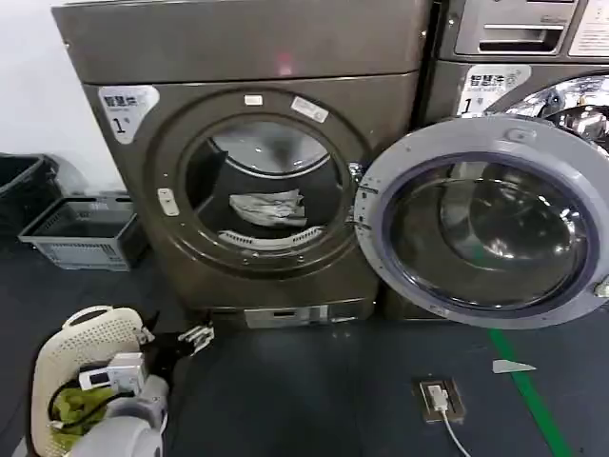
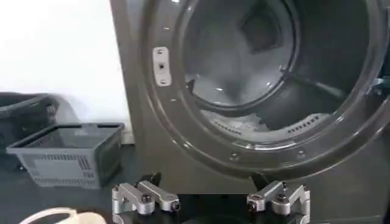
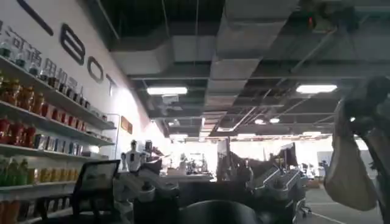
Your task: Grasp the clothes from the dryer.
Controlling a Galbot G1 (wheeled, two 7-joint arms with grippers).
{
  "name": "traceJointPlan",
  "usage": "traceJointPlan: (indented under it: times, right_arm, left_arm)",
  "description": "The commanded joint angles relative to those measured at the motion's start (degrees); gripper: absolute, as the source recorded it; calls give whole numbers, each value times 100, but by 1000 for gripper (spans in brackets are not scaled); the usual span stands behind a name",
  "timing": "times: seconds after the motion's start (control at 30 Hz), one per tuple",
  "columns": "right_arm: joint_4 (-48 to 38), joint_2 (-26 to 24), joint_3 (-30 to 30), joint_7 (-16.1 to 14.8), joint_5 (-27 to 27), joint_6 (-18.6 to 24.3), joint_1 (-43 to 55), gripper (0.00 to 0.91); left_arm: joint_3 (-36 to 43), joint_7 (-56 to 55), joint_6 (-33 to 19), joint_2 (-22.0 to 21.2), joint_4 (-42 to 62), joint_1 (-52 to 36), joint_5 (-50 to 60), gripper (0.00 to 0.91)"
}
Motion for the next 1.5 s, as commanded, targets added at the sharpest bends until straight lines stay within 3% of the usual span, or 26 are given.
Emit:
traceJointPlan:
  times: [0.03, 1.5]
  right_arm:
    - [9, 11, -1, 15, 12, 8, 12, 907]
    - [-72, 24, 51, 23, 171, 177, -61, 907]
  left_arm:
    - [3, -3, 281, -2, -16, 3, 7, 907]
    - [116, 44, 281, -33, -90, 21, 62, 907]
